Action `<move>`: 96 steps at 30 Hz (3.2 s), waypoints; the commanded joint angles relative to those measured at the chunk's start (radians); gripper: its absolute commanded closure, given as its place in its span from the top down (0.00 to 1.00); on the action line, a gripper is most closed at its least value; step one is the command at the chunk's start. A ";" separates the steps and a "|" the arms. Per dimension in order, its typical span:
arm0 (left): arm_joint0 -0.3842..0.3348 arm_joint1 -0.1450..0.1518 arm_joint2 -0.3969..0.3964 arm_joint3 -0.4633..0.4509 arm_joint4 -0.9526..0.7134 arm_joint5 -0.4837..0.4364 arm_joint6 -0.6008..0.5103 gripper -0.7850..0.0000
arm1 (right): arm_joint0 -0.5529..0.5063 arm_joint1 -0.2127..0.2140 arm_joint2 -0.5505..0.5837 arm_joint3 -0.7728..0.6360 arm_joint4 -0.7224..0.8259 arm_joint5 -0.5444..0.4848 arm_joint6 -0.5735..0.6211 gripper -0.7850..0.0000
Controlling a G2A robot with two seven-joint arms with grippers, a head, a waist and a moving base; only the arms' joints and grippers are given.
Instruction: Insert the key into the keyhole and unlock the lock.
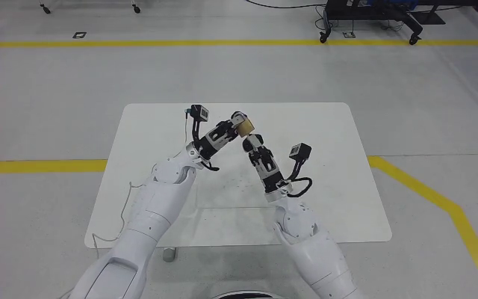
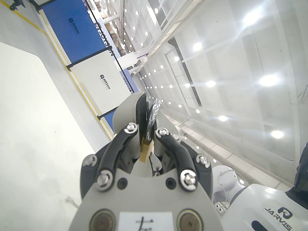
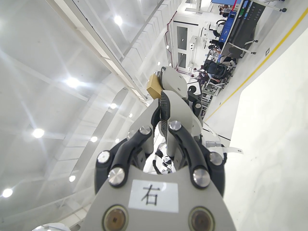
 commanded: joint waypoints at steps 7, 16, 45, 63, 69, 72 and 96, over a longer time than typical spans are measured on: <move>0.000 -0.001 0.002 -0.002 -0.008 -0.011 -0.011 0.00 | 0.004 0.002 0.005 0.007 0.396 0.000 0.201 0.00; -0.001 -0.001 0.001 0.000 -0.024 -0.025 -0.033 0.00 | 0.026 0.013 0.065 0.058 0.813 0.126 0.517 0.00; -0.015 0.002 0.002 0.008 0.059 -0.059 0.012 0.00 | 0.059 0.026 0.124 0.142 1.119 0.368 0.741 0.39; 0.048 0.066 0.000 -0.250 0.797 0.106 0.011 0.00 | -0.094 0.065 0.344 -0.055 0.942 0.205 0.632 1.00; 0.015 0.081 0.069 -0.244 0.911 0.174 -0.262 0.00 | -0.094 0.065 0.344 -0.055 0.942 0.205 0.632 1.00; -0.006 0.076 0.127 -0.219 0.974 0.230 -0.318 0.00 | -0.094 0.065 0.344 -0.055 0.942 0.205 0.632 1.00; -0.075 0.068 0.168 -0.144 0.895 0.311 -0.232 1.00 | -0.094 0.065 0.344 -0.055 0.942 0.205 0.632 1.00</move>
